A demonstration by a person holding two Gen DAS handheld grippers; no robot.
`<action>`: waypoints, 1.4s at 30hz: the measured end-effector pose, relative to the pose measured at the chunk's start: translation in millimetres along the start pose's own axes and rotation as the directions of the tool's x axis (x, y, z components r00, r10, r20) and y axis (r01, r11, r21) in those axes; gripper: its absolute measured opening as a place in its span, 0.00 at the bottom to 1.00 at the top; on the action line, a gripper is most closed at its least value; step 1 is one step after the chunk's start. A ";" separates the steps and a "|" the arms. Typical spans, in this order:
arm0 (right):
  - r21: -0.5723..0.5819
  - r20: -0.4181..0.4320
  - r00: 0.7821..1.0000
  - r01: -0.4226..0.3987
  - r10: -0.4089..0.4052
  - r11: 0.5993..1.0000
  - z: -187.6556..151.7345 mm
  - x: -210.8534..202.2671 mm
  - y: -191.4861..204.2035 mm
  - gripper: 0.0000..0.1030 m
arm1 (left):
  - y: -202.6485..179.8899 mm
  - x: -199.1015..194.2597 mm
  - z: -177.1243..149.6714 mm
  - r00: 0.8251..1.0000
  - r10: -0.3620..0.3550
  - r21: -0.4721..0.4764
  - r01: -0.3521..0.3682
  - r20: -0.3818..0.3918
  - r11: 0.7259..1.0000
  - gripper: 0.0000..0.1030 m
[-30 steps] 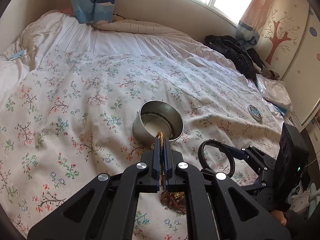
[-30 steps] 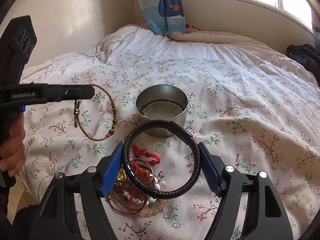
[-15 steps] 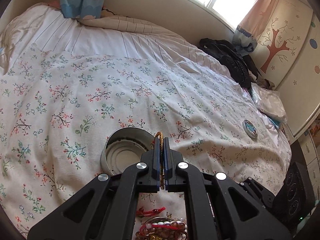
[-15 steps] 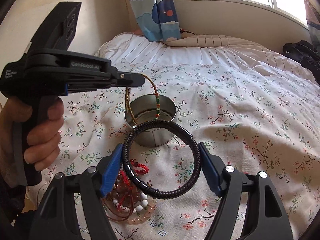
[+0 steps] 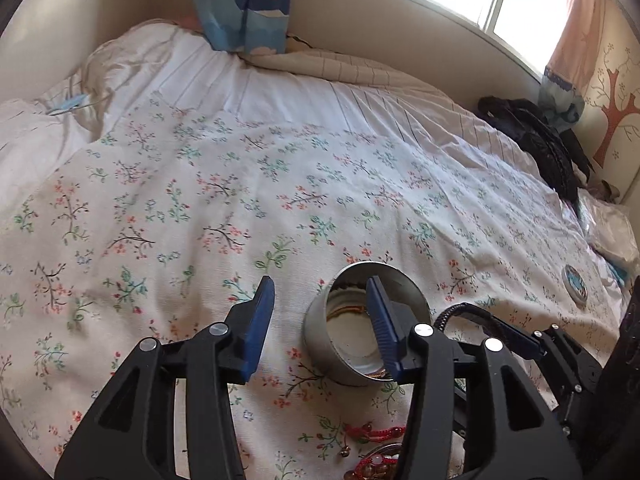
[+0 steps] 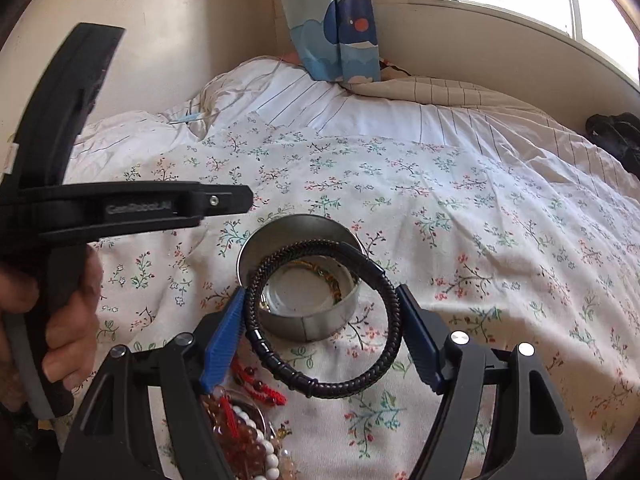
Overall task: Organize jewelry
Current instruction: 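Open the left gripper over the tin while the right gripper lowers the black bracelet into it, then grasp a red cord bracelet with the left gripper while the right gripper reaches the bead pile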
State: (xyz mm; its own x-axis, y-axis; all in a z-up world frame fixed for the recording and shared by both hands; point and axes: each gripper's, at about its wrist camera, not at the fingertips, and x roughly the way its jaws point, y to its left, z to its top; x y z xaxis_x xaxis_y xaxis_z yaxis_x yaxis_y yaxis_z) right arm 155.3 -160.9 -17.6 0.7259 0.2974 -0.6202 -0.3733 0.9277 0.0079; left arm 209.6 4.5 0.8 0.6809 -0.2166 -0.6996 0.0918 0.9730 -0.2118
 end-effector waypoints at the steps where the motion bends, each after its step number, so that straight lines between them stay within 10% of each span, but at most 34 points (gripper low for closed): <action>1: -0.008 -0.001 1.000 -0.003 0.003 1.000 4.4 5.8 3.4 0.69 | 5.0 -4.4 0.0 1.000 0.009 -0.021 -0.009 0.012 1.000 0.46; 9: -0.036 -0.025 1.000 0.005 -0.006 0.999 28.2 44.4 17.1 0.72 | 28.8 -27.7 -6.0 0.997 0.047 -0.112 -0.040 0.061 0.993 0.56; 17: 0.050 0.008 0.999 0.052 -0.052 0.997 10.8 -5.1 -5.6 0.75 | 24.0 -34.8 -19.6 0.997 0.060 -0.099 -0.055 0.045 0.994 0.58; 33: 0.158 -0.109 0.989 0.114 -0.097 0.981 -69.3 -55.7 -21.9 0.75 | -13.8 -14.2 -72.7 0.988 0.007 0.104 0.009 -0.152 0.995 0.58; 42: 0.138 -0.147 0.989 0.009 0.012 0.990 -78.3 -53.6 -7.1 0.75 | -38.1 20.1 -82.3 0.971 -0.040 0.238 0.098 -0.237 0.966 0.59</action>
State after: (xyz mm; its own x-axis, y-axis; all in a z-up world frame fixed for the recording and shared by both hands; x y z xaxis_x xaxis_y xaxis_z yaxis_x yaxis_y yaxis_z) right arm 73.8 -201.1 -45.8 0.6286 0.2719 -0.7286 -0.2839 0.9525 0.1106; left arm 160.0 -43.5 -61.3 0.4852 -0.2677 -0.8324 0.3281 0.9381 -0.1105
